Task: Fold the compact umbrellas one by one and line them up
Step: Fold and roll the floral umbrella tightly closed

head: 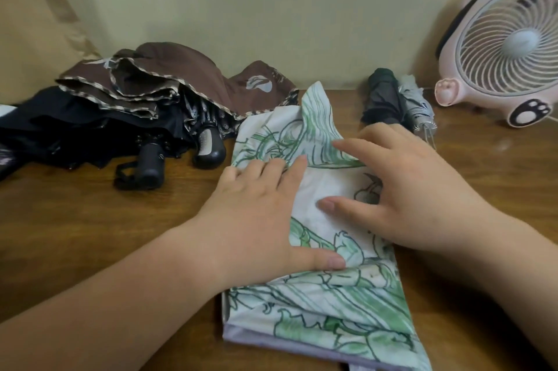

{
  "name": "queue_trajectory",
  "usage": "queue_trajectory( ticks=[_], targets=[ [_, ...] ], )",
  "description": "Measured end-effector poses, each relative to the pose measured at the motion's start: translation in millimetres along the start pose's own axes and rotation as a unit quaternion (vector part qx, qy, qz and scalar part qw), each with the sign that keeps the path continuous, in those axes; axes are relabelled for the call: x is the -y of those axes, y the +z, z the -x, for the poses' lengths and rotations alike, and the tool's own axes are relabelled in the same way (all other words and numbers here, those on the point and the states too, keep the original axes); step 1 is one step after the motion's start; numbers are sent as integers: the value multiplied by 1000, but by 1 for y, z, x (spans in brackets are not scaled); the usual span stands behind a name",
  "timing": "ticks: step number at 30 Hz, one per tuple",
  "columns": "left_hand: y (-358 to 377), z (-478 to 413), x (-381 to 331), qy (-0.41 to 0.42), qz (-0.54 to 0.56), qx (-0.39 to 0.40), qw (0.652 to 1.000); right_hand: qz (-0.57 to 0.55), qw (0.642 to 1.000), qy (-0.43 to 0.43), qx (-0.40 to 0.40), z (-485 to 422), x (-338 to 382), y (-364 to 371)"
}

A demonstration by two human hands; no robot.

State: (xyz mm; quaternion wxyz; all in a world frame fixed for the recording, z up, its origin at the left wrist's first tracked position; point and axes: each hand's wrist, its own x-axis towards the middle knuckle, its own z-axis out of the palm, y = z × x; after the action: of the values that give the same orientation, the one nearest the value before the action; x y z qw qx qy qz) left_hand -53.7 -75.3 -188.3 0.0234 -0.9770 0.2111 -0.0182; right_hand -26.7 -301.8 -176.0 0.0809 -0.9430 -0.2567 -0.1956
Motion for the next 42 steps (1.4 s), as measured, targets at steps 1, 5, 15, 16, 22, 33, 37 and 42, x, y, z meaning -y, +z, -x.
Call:
queue_trajectory(
  ticks=[1,5,15,16,22,33,37,42],
  targets=[
    [1,-1,-1,1,-3,-4,1000,1,1000,-14,-22,0,9,0],
    [5,-3,-1,6,2,-24,1000,-7,999,-51,-6,3,43,10],
    [-30,1,45,-7,118,31,992,77,992,-26,98,10,39,34],
    [-34,1,56,-26,142,-9,989,80,991,-27,101,10,39,34],
    [-46,9,83,-89,203,-76,972,82,991,-29,98,10,39,34],
    [-56,25,95,-115,102,65,986,93,990,-41,94,11,41,31],
    [-69,31,66,-7,210,-56,976,96,990,-40,95,10,41,32],
    [-53,23,33,19,81,212,974,101,989,-41,96,10,41,32]
  ],
)
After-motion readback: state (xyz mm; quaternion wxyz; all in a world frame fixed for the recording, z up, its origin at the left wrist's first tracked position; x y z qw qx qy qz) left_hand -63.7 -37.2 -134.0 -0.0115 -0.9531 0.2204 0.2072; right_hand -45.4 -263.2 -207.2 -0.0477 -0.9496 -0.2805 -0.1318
